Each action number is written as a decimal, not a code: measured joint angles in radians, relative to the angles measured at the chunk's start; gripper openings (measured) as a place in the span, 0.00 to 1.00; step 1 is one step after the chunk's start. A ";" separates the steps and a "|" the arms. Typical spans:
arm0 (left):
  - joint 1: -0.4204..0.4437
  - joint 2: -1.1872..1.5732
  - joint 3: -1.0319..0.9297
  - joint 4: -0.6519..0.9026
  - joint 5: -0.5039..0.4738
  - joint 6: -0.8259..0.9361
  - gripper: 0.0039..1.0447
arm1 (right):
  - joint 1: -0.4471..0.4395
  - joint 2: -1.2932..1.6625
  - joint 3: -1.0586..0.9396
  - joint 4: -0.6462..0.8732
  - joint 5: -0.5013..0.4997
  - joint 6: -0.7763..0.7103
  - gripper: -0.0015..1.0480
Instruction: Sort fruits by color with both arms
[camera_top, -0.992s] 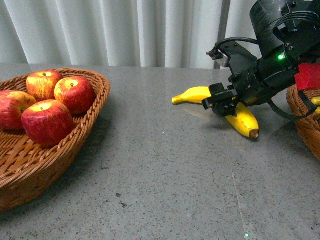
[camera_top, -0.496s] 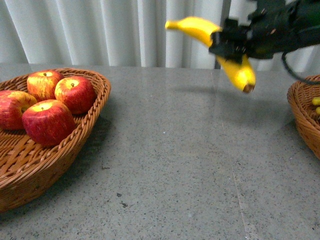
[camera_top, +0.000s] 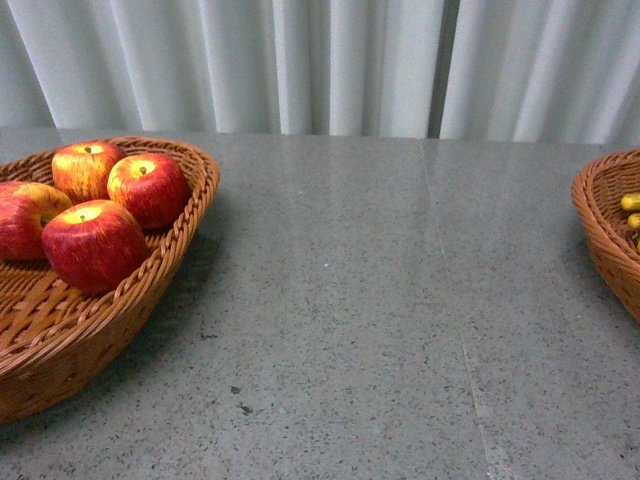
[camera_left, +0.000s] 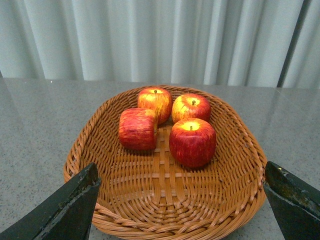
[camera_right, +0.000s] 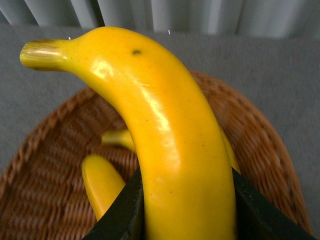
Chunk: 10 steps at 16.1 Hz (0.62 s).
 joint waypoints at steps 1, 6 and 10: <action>0.000 0.000 0.000 0.000 0.000 0.000 0.94 | -0.022 -0.002 -0.017 -0.027 -0.007 -0.016 0.41; 0.000 0.000 0.000 0.000 0.000 0.000 0.94 | -0.037 -0.117 -0.038 -0.045 -0.078 -0.004 0.91; 0.000 0.000 0.000 0.000 0.000 0.000 0.94 | -0.053 -0.155 -0.039 0.043 -0.092 0.089 0.93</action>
